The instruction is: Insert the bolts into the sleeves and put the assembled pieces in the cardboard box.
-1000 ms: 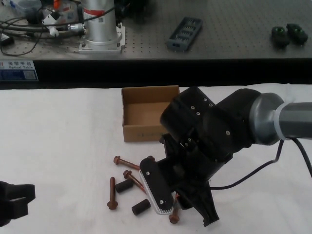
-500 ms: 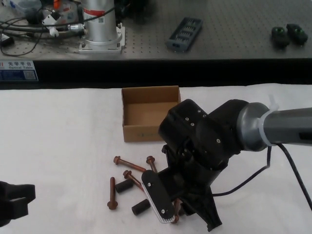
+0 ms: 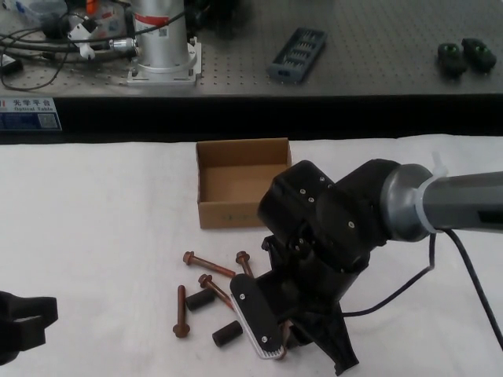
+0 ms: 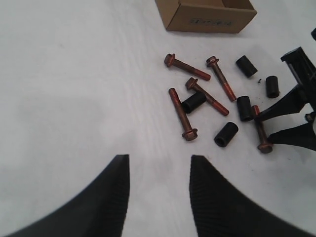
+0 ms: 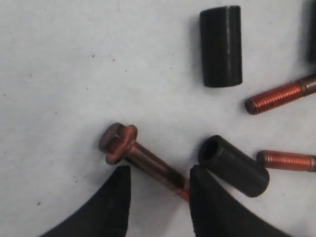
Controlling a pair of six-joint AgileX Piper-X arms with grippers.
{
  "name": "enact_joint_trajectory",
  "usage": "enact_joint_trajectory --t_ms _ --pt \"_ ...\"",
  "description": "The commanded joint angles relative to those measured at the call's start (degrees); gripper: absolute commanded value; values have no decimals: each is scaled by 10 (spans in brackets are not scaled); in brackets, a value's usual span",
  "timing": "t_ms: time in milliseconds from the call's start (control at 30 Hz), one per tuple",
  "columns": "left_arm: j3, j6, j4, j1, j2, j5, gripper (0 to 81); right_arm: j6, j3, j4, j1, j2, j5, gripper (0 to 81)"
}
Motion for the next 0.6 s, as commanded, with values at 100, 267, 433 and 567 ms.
enact_joint_trajectory --t_ms 100,267,433,567 --pt "-5 -8 -1 1 1 4 294 -5 -1 12 1 21 -15 295" --pt "-5 -7 3 1 1 4 294 -5 -2 16 3 21 -17 295" --pt "-5 -7 3 1 1 4 294 -4 -2 42 3 21 -37 295" --pt "-5 -7 3 1 1 4 294 0 -2 78 3 21 -65 295"
